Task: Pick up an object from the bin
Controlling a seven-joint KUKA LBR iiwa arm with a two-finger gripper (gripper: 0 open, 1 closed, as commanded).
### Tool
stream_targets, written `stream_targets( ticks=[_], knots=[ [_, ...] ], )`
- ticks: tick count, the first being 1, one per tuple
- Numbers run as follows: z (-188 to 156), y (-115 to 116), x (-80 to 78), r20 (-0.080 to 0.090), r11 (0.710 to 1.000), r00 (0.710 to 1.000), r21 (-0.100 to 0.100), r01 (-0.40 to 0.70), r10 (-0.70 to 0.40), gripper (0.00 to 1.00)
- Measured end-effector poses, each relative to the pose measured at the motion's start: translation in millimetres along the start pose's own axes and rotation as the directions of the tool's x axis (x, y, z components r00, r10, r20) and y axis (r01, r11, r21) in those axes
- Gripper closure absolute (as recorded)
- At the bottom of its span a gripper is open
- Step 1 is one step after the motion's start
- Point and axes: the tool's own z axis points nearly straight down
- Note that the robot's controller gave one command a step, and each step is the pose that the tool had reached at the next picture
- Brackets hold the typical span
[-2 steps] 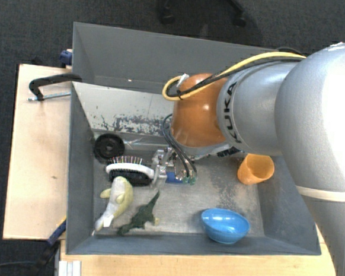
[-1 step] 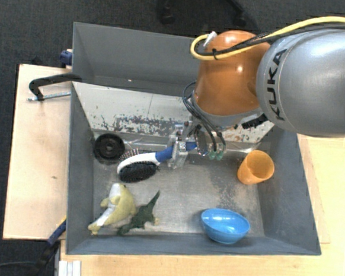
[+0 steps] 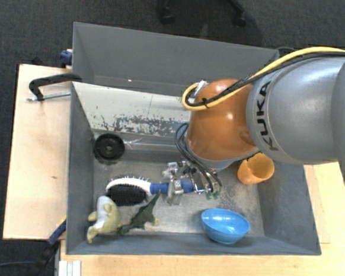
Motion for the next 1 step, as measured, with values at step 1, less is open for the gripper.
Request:
stream_targets(
  ticks=[1],
  knots=[
    [-99.7,-1.8,0.1,0.017,1.0,1.0,0.0,0.01,-0.01,1.0]
  ],
)
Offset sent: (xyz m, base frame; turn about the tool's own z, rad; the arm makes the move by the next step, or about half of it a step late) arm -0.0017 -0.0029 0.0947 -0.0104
